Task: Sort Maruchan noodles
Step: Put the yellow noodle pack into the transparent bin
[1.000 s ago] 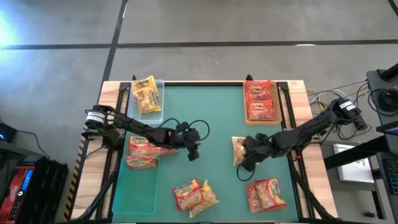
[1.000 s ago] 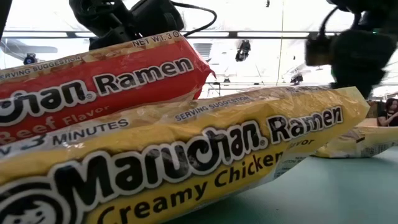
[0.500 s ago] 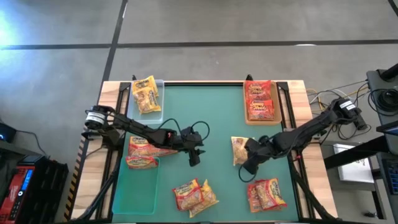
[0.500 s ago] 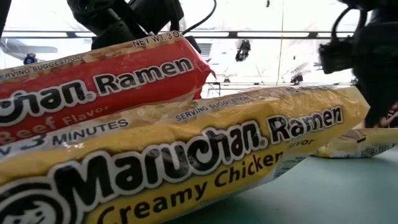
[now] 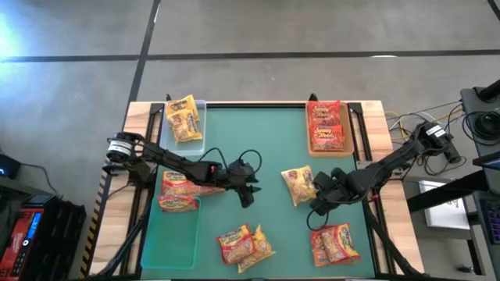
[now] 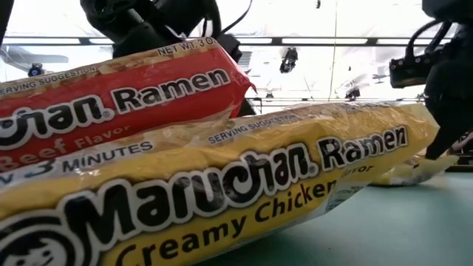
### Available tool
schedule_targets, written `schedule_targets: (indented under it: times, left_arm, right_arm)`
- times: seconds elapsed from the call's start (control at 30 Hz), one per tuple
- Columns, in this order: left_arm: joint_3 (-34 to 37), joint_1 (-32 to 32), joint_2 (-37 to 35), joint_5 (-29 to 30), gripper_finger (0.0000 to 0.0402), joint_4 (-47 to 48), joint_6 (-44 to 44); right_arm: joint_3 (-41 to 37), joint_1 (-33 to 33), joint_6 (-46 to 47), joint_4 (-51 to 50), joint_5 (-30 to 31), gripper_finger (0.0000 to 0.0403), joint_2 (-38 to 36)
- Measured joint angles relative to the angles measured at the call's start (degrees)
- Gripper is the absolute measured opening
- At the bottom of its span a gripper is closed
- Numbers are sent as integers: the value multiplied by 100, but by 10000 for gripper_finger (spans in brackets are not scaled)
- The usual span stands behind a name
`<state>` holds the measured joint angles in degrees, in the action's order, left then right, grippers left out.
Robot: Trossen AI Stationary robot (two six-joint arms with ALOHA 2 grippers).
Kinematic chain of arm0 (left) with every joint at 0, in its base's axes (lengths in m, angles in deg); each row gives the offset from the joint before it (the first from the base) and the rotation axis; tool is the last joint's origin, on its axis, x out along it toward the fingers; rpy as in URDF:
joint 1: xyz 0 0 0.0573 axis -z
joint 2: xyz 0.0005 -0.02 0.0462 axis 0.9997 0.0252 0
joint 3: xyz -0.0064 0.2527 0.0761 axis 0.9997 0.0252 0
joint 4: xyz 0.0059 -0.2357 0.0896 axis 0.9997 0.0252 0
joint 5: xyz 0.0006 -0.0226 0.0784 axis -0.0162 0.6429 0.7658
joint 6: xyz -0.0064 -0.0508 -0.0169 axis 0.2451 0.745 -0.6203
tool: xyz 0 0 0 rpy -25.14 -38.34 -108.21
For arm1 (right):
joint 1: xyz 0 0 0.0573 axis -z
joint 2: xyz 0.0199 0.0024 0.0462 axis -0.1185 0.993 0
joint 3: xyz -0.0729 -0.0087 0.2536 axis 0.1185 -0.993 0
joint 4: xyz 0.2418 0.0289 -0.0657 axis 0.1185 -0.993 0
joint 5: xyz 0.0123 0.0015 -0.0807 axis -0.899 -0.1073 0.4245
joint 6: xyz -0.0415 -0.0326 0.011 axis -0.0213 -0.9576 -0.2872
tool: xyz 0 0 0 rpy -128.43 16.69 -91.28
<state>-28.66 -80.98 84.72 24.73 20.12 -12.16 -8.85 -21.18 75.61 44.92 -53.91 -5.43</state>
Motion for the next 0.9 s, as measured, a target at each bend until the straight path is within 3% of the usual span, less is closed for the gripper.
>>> schedule_targets:
  times: [0.17,0.33,0.57,0.9]
  left_arm:
    - [0,13,196,-4,142,-662,365]
    - [0,-24,453,-57,142,-1100,802]
    - [0,-153,1008,29,142,-1985,2018]
    - [0,-411,1616,-169,143,-3172,2400]
  right_arm:
    - [-451,2,86,462,213,79,0]
    - [-1087,2,-17,1776,433,79,0]
    - [-1575,26,-260,2955,877,79,0]
    - [-1679,26,-538,3185,893,79,-3]
